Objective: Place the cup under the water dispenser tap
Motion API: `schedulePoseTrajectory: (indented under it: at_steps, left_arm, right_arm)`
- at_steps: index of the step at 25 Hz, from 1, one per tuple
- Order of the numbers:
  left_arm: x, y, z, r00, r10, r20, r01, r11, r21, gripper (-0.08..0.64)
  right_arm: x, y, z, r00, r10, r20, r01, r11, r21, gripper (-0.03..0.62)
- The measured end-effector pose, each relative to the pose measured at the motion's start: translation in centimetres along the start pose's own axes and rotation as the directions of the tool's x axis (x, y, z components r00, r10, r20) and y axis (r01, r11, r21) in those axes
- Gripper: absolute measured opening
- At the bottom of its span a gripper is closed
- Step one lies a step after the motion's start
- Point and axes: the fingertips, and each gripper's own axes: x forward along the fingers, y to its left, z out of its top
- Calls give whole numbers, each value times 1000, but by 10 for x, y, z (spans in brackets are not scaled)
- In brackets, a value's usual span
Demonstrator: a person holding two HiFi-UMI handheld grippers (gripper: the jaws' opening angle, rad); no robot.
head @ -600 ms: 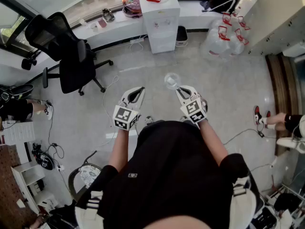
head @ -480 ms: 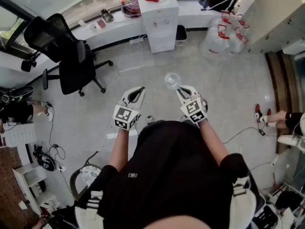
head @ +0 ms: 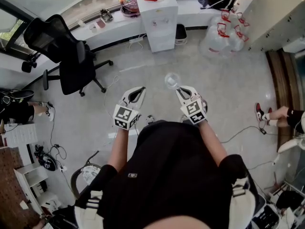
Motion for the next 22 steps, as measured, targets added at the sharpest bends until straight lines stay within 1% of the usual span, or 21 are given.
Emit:
schedulePoseTrajectory:
  at_steps: [3,6,13,17,22]
  left_arm:
    - [5,-8,2,1000,11,-2,-11,1000,2,0]
    - [8,-18,4,999,39,4,-39,999,2,0]
    - [30,-54,8,993,120,11,-119,993,-16,0]
    - [38,-76,5,988,155,1,-155,987,-30,0]
    - [45,-94,4,983,184,-22,-185,981,-48,0]
  right_arm:
    - [-5,-8,-5,1000,6,9,-6,1000,-3,26]
    - [-11,-14,-12,1000,21,15,-21,1000,-15,26]
    - [-28,-43,-31,995,92,27,-90,994,-61,26]
    - [-40,-55,-43,992,124,23,-122,990,-77,26]
    - [-49,-70,-55,988,150,23,-147,986,-81,26]
